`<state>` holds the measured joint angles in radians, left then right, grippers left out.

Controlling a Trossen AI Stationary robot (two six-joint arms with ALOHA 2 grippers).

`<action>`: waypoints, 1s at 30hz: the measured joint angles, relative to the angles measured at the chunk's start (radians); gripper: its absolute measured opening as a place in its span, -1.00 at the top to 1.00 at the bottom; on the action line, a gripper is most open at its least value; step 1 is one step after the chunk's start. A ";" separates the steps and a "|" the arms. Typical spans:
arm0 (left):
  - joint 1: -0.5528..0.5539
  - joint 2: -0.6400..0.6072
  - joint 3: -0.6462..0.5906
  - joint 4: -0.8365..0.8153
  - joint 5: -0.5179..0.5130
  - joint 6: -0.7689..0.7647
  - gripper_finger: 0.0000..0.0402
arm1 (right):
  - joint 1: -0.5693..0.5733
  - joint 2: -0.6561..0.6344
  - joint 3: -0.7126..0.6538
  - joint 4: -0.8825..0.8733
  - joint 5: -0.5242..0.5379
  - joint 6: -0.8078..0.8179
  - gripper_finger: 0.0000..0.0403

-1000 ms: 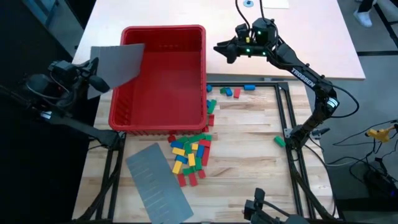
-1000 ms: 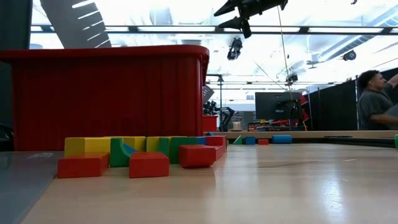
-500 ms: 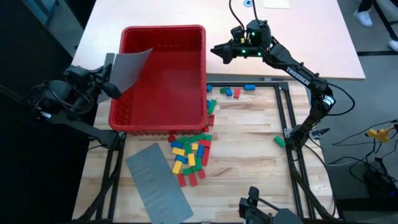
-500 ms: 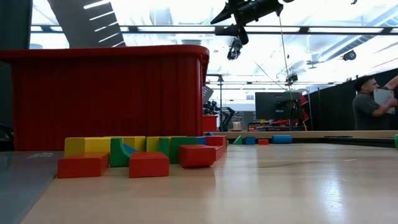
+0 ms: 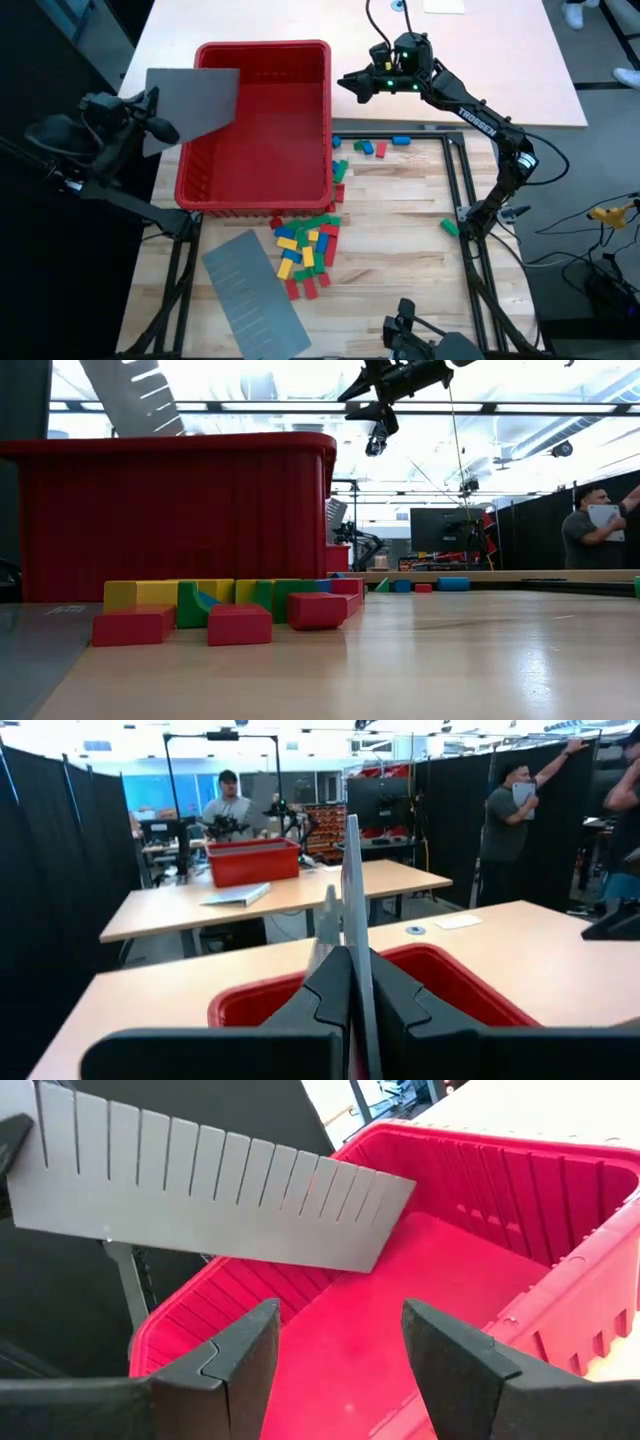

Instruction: Sort blocks

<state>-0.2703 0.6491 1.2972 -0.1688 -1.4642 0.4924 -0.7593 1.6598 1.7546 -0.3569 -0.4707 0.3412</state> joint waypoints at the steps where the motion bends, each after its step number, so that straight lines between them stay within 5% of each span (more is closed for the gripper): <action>1: 0.000 0.000 0.000 0.044 0.012 0.044 1.00 | 0.000 0.000 0.000 -0.001 0.000 0.000 0.03; 11: 0.016 0.017 0.000 0.207 0.131 0.188 1.00 | 0.000 0.000 0.000 -0.001 0.000 -0.001 0.03; 30: 0.147 0.131 -0.053 0.199 0.308 0.047 1.00 | 0.010 0.005 0.000 -0.004 -0.001 -0.004 0.03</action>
<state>-0.1233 0.7798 1.2444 0.0301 -1.1561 0.5392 -0.7494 1.6646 1.7542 -0.3611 -0.4713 0.3370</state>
